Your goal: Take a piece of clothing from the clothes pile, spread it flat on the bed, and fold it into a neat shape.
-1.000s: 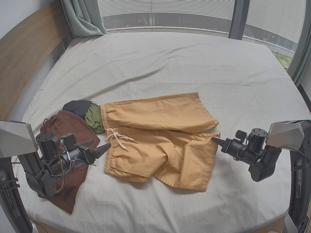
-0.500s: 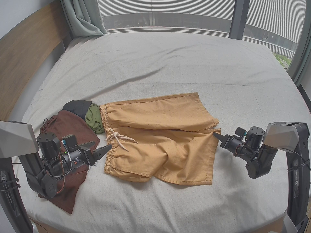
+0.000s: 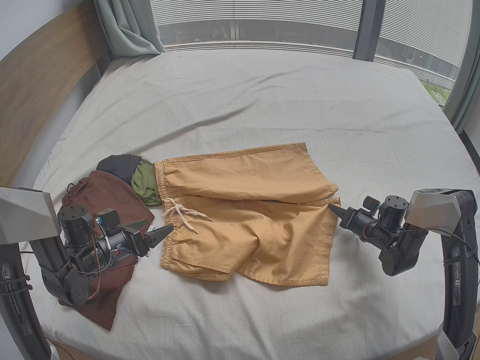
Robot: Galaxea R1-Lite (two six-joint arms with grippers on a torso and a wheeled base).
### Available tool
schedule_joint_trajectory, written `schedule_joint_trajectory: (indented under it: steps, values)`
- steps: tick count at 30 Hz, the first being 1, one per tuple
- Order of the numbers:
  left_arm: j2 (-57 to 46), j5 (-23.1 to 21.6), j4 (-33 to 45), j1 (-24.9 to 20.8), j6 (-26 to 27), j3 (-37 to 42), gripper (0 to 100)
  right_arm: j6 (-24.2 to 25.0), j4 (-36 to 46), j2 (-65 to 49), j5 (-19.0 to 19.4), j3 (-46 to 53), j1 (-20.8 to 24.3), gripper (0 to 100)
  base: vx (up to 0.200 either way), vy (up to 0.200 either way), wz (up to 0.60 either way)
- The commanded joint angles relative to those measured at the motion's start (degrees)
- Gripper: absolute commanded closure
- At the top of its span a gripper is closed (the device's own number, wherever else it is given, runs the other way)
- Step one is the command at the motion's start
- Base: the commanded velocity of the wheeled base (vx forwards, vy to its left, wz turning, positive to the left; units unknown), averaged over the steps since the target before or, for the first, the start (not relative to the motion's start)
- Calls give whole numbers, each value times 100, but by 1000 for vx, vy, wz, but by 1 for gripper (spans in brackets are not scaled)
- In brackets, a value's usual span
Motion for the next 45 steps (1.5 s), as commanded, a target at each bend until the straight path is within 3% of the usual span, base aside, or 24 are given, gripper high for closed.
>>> schedule_joint_trajectory:
  steps: [1,12,26,45]
  values:
    - [10,-36,-3,0,-3,-9,0,-76,-3,-106,6,53,-11,0,0,0,0]
    - [107,-229,-3,-18,199,-97,0,-471,6,-1055,67,809,-11,0,0,0,0]
    - [326,-484,-3,18,217,-229,0,-902,6,-1556,208,1828,640,0,0,0,0]
    - [783,-484,-3,70,76,-255,0,-1069,6,-1495,208,1872,807,0,0,0,0]
